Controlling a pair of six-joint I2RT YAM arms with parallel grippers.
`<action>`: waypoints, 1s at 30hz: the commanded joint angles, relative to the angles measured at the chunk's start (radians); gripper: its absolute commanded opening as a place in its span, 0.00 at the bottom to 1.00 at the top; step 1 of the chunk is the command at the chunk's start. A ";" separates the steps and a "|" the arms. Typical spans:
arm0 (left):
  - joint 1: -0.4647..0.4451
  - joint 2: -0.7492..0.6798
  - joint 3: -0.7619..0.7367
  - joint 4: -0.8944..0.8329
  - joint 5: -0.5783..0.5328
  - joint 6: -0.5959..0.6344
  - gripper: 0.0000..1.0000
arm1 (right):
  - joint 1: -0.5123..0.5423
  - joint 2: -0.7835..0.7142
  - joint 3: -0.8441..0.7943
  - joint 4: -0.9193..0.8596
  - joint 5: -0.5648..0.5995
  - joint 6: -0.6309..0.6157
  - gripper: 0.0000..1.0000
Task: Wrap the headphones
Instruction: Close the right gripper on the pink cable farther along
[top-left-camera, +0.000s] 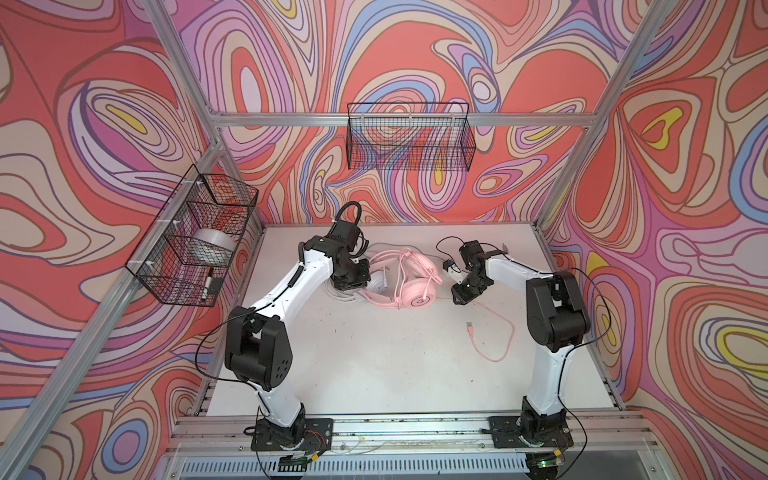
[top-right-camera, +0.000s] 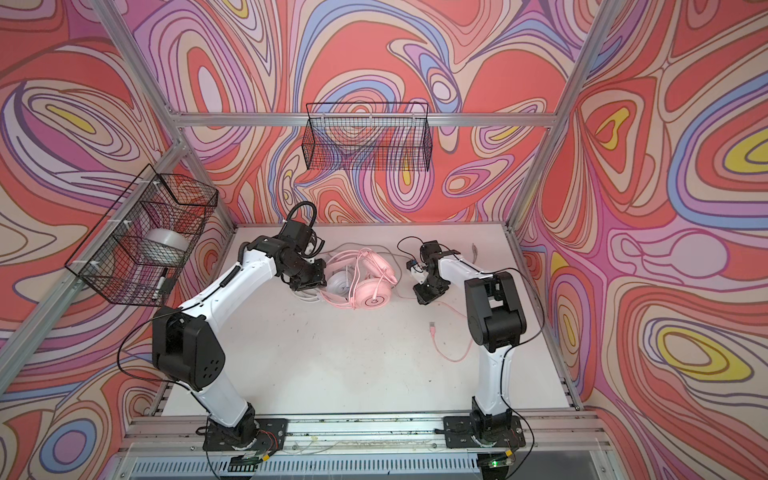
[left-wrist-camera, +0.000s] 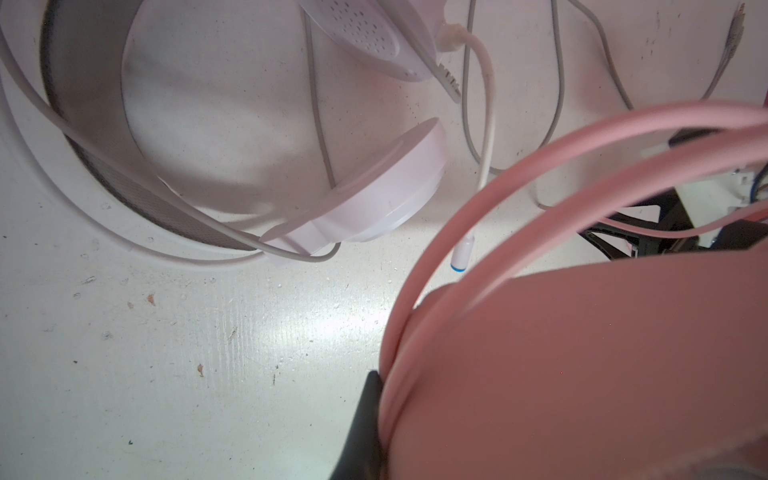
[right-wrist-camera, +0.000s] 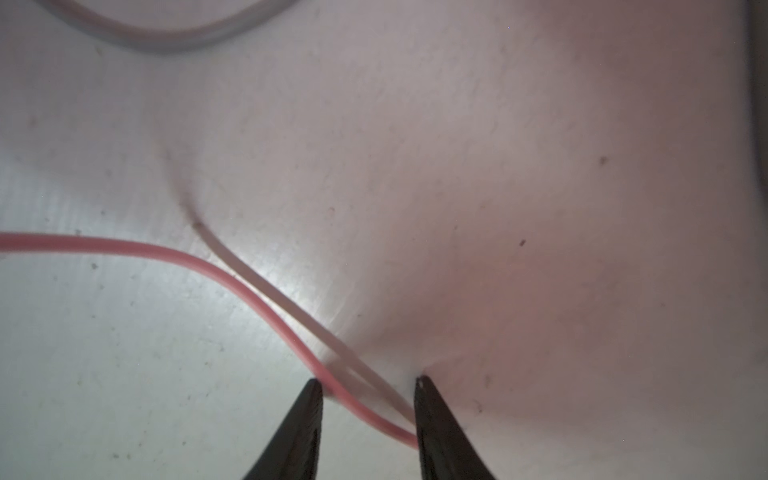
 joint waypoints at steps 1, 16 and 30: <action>0.005 -0.046 0.010 0.028 0.051 -0.019 0.00 | -0.008 -0.035 -0.008 0.014 -0.046 0.007 0.41; 0.005 -0.050 0.000 0.030 0.046 -0.023 0.00 | -0.008 0.011 -0.048 0.006 0.083 -0.034 0.30; 0.008 -0.052 -0.008 0.066 0.043 -0.086 0.00 | -0.007 -0.125 -0.165 0.065 -0.133 -0.132 0.00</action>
